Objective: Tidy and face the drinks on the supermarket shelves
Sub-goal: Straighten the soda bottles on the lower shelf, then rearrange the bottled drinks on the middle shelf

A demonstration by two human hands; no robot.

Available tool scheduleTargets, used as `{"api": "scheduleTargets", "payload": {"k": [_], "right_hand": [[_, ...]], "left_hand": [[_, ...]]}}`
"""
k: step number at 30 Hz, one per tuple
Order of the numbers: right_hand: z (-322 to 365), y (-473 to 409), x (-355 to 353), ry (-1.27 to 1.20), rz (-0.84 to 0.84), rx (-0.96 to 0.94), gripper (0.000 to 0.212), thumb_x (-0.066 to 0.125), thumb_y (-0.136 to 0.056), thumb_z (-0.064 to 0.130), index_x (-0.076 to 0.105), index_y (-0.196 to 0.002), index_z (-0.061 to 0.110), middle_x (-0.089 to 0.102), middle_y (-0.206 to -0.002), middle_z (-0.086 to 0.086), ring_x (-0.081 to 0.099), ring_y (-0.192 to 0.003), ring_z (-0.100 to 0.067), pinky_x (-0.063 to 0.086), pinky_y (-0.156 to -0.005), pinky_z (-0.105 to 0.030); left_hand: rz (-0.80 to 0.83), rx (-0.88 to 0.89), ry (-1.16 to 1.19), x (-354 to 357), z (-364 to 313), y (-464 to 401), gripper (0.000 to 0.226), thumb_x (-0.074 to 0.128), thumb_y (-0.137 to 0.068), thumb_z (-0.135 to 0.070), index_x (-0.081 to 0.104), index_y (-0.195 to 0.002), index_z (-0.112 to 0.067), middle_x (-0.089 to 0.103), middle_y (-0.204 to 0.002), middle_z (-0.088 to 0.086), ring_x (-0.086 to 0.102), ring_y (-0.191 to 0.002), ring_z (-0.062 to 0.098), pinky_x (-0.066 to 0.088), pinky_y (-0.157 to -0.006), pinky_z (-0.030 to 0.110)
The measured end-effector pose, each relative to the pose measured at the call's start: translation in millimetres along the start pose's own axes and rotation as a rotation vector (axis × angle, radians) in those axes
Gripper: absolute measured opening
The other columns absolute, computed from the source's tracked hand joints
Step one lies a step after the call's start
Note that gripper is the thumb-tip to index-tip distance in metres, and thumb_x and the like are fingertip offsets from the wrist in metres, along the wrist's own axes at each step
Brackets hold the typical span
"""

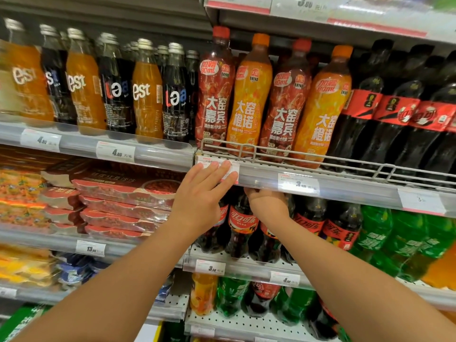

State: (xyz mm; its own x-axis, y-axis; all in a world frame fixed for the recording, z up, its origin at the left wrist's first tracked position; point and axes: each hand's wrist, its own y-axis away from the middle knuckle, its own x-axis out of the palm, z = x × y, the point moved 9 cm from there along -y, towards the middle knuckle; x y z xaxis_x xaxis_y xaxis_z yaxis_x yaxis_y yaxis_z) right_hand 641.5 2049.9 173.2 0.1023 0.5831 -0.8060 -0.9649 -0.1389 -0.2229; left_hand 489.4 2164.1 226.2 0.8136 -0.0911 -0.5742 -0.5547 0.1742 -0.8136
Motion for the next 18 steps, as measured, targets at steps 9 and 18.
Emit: {"api": "scheduleTargets", "payload": {"k": [9,18], "right_hand": [[1.8,14.1,9.5,0.015,0.101,-0.013,0.052,0.049,-0.097,0.047,0.047,-0.131,0.008,0.058,-0.098,-0.009,0.06,-0.094,-0.032,0.048,-0.075,-0.035],[42.1,88.6,-100.1,0.021,0.346,-0.566,0.028,0.063,-0.091,0.035,0.069,-0.117,0.029,0.067,-0.098,0.018,0.06,-0.079,0.01,0.047,-0.07,-0.014]], "left_hand": [[0.02,-0.011,0.013,-3.4,-1.5,-2.5,0.063,0.066,-0.055,0.012,0.069,-0.116,-0.004,0.062,-0.128,0.018,0.061,-0.114,0.04,0.044,-0.098,0.056],[0.033,0.078,-0.021,-20.1,-6.6,-31.6,0.039,0.067,-0.047,0.006,0.078,-0.083,-0.006,0.073,-0.085,0.012,0.064,-0.064,0.033,0.048,-0.056,0.037]]}}
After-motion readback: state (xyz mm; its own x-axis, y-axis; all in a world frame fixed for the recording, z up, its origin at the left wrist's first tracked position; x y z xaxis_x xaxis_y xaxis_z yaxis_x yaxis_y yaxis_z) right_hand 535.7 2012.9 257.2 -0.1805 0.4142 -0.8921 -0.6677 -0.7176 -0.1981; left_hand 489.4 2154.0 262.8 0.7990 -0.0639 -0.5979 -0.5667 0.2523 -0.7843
